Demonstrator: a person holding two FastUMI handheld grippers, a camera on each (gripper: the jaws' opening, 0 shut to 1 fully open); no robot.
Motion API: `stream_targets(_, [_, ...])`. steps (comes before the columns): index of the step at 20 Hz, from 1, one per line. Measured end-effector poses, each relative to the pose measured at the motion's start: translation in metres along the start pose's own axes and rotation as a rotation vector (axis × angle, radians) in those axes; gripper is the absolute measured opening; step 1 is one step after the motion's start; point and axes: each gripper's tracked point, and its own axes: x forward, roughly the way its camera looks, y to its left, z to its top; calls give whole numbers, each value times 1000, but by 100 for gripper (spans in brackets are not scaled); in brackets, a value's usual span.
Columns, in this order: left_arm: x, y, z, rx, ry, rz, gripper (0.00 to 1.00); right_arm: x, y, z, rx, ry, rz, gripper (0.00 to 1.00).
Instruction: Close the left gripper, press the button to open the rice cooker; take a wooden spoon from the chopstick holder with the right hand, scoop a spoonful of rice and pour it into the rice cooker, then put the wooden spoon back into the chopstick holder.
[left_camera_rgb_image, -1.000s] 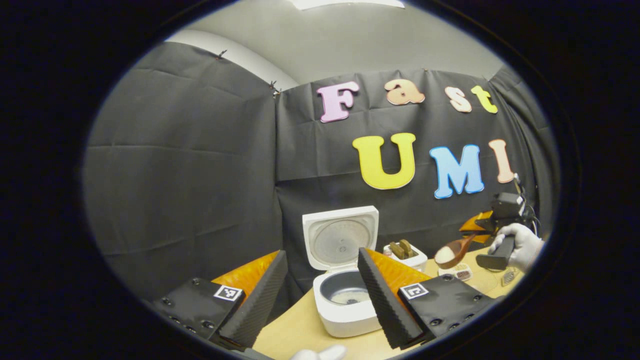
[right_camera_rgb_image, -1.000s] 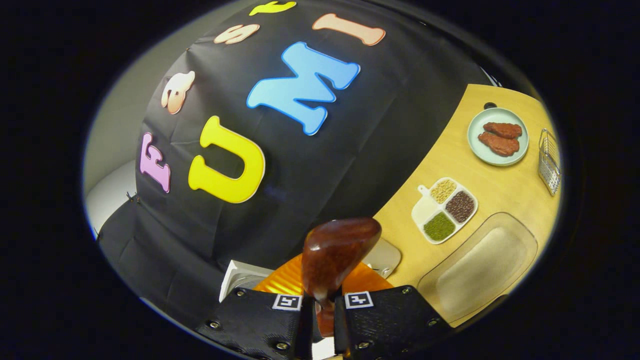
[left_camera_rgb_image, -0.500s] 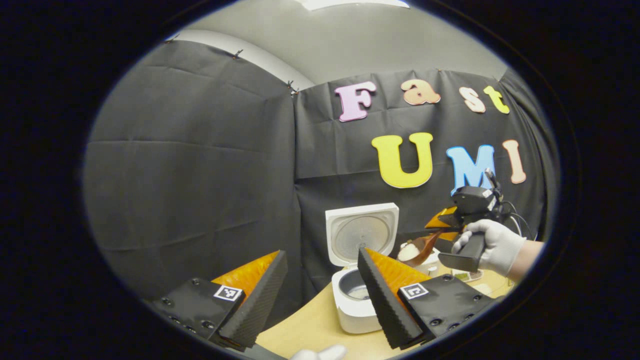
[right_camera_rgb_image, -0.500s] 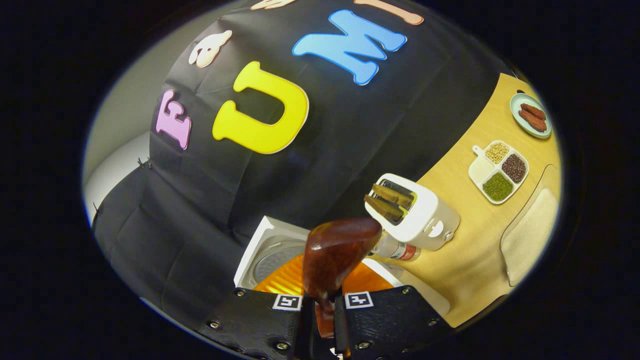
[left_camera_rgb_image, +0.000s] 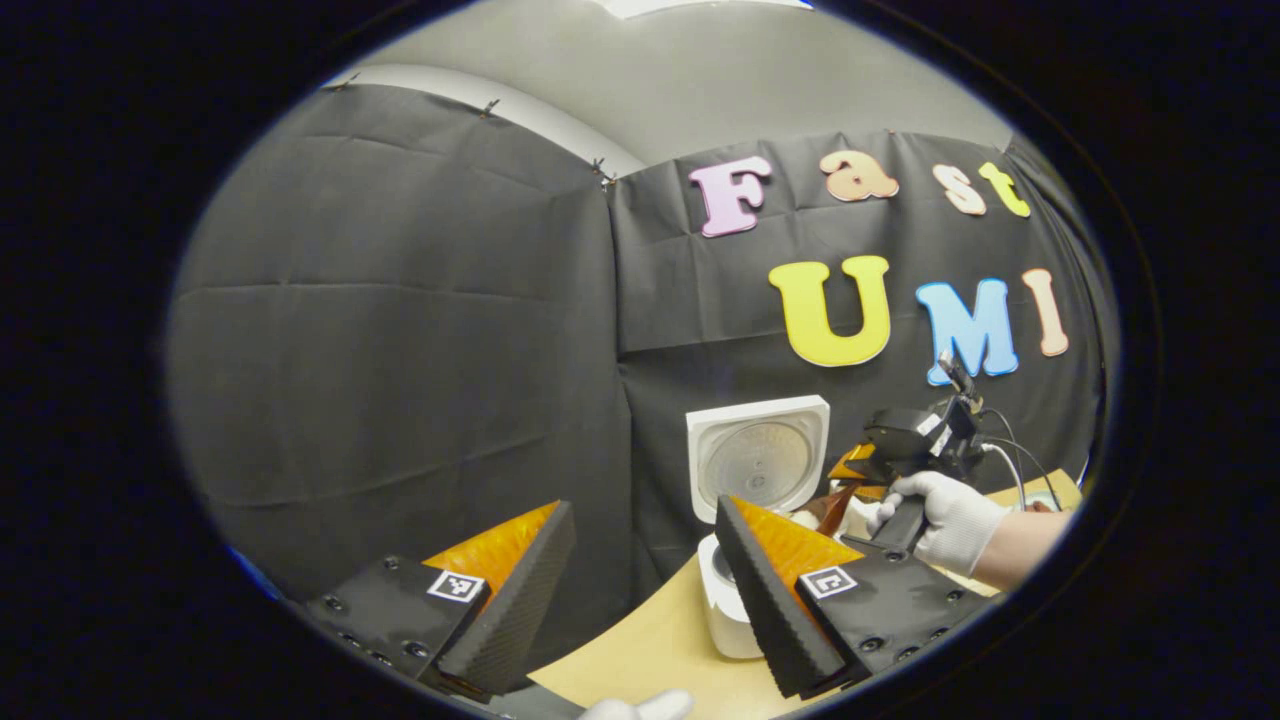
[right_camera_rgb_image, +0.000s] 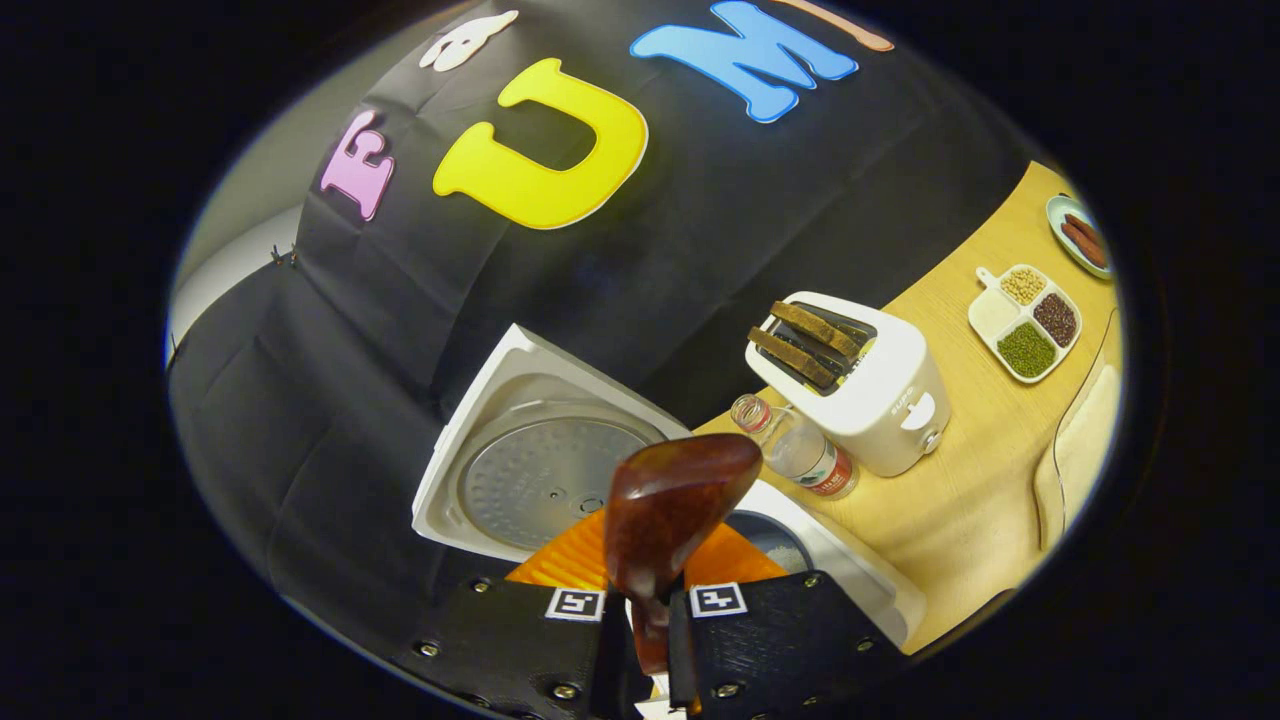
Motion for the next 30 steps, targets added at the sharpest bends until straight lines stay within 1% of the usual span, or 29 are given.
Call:
stream_targets(4, [2, 5, -6, 3, 16, 18, 100, 10, -6, -2, -107, -26, -29, 17])
stream_targets(8, [6, 8, -13, 16, 24, 27, 100, 14, -5, -9, -322, -46, -46, 17])
stream_targets(12, [8, 11, -17, 20, 30, 34, 100, 18, 7, -18, -501, -60, -50, 17])
stream_targets(14, [9, 12, -17, 20, 26, 38, 100, 19, 10, -16, -628, -84, -54, 17])
stream_targets(16, [7, 14, -16, 21, 24, 43, 100, 19, 15, -21, -717, -94, -48, 17])
stream_targets(19, [9, 13, -20, 30, 30, 47, 100, 18, 35, -30, -897, -120, -13, 17])
stream_targets(21, [11, 12, -18, 32, 30, 49, 100, 18, 41, -36, -992, -128, -1, 17])
stream_targets(25, [10, 7, -14, 35, 23, 45, 100, 14, 44, -37, -1190, -167, 4, 17])
stream_targets(27, [9, 7, -14, 32, 21, 44, 100, 16, 46, -38, -1271, -182, 26, 17])
stream_targets(30, [8, 5, -15, 41, 15, 46, 100, 10, 49, -45, -1336, -185, 51, 17])
